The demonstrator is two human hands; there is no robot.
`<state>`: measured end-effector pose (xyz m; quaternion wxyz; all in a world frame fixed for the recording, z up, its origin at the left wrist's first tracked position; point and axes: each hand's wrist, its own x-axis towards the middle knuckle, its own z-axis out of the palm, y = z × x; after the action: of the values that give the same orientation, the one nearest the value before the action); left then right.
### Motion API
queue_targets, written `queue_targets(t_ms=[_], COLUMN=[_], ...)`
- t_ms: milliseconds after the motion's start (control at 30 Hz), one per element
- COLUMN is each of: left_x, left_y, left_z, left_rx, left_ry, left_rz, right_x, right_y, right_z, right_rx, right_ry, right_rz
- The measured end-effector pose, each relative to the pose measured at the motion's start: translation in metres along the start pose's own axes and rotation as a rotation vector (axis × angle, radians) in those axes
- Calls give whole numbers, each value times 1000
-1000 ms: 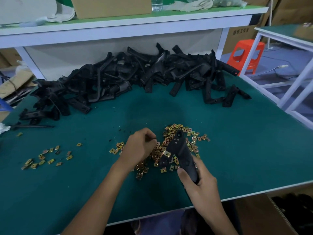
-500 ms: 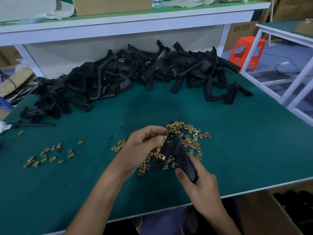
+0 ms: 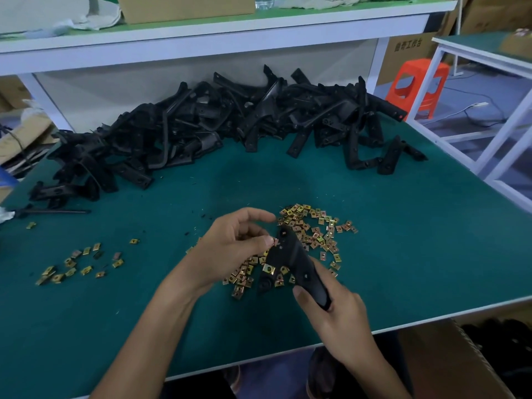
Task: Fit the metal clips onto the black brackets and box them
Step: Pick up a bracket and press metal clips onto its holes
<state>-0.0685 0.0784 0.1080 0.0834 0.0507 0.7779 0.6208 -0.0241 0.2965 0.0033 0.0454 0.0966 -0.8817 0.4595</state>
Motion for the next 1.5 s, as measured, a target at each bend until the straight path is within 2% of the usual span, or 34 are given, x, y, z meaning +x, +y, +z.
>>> queue_targets(t_ms=[267,500,767,933,1033,1133,1200,1300,1367,1433,1500], left_x=[5,3,3,0,-1,1,1,-13,-28,-40,-48], left_y=[3,-6,-8,-6,-6,-10,-17,-33,-47,-60,-70], left_z=[4,12,10,8,8,-8,-35,-80,-106,-125,-131], left_rx=[42,-96,-59,1,-19,-59,115,559,682,759,945], left_ry=[-15,43,94,35,89,293,437,551,636,646,601], left_rz=[-42,-57,-34,-25,-18,-28,-28,-88,-183,-345,-457], right_x=[1,1,2,1,2,1,1,0,0,0,1], right_y=[-3,-1,-2,-2,-2,2,5,5,4,3,3], right_z=[-1,0,1,0,1,0,-1,-1,0,0,1], right_rx=[-61,-37,-24,-18,-5,108,177,196,202,201,198], right_ry=[-5,10,23,27,25,30,30,36,49,56,60], right_rz=[-26,-11,-3,-8,0,27,42,39,44,54,62])
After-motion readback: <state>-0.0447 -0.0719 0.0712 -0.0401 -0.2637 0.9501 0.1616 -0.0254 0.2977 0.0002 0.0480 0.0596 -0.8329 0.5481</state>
